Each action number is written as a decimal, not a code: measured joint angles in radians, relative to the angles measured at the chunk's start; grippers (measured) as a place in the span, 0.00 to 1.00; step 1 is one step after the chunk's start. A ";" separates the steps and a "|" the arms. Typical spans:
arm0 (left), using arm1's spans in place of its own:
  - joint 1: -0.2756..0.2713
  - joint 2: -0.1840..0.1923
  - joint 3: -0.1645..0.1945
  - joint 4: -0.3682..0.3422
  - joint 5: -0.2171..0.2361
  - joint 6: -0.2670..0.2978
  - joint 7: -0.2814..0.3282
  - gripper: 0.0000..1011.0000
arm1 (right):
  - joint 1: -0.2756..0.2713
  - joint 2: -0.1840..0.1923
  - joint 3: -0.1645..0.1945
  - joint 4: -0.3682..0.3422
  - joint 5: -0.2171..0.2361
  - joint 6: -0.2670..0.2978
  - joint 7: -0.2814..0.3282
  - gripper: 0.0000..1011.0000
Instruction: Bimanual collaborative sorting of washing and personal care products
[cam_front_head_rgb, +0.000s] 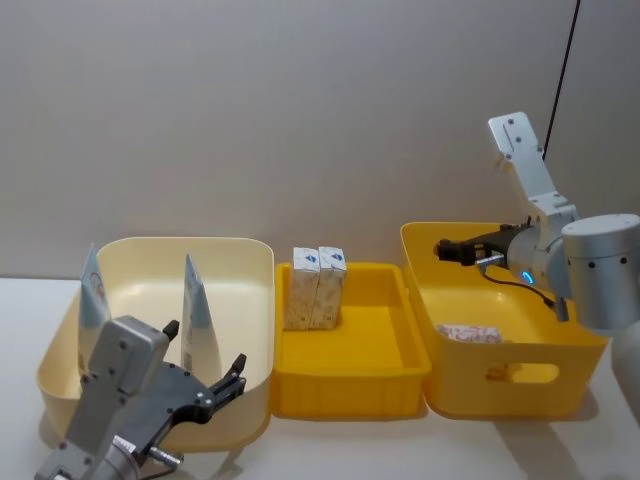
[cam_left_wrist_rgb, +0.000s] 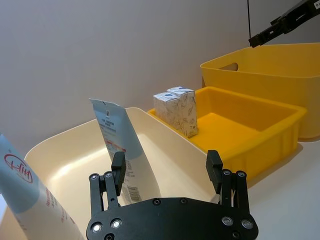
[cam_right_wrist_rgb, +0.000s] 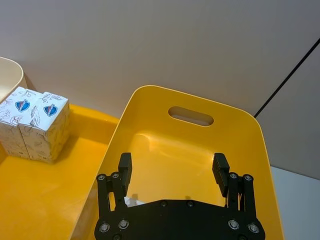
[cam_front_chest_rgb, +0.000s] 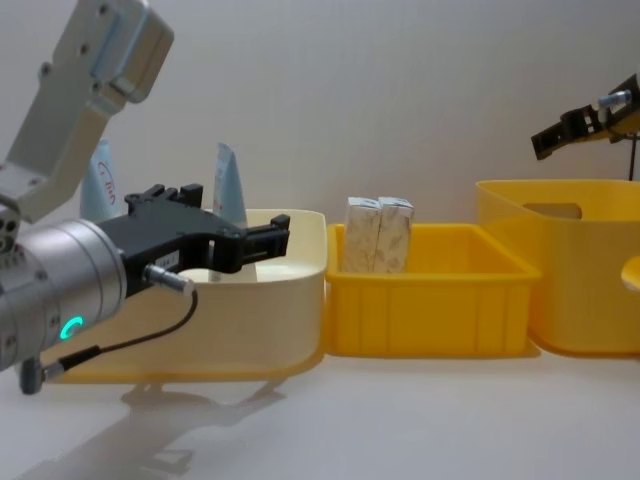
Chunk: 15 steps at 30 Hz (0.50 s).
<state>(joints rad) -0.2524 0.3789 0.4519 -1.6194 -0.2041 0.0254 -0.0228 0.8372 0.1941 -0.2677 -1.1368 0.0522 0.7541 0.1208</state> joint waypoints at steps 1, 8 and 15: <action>-0.007 -0.002 -0.001 0.004 -0.005 0.007 -0.007 0.99 | 0.002 -0.001 0.000 0.003 0.000 0.003 0.001 0.99; -0.051 -0.023 -0.010 0.045 -0.034 0.032 -0.042 0.99 | 0.008 -0.003 -0.001 0.011 0.000 0.010 0.005 0.99; -0.093 -0.053 -0.025 0.106 -0.060 0.043 -0.062 0.99 | 0.012 -0.005 -0.002 0.017 0.000 0.014 0.006 0.99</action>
<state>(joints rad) -0.3456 0.3256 0.4269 -1.5138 -0.2644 0.0685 -0.0843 0.8493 0.1893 -0.2700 -1.1201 0.0524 0.7682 0.1270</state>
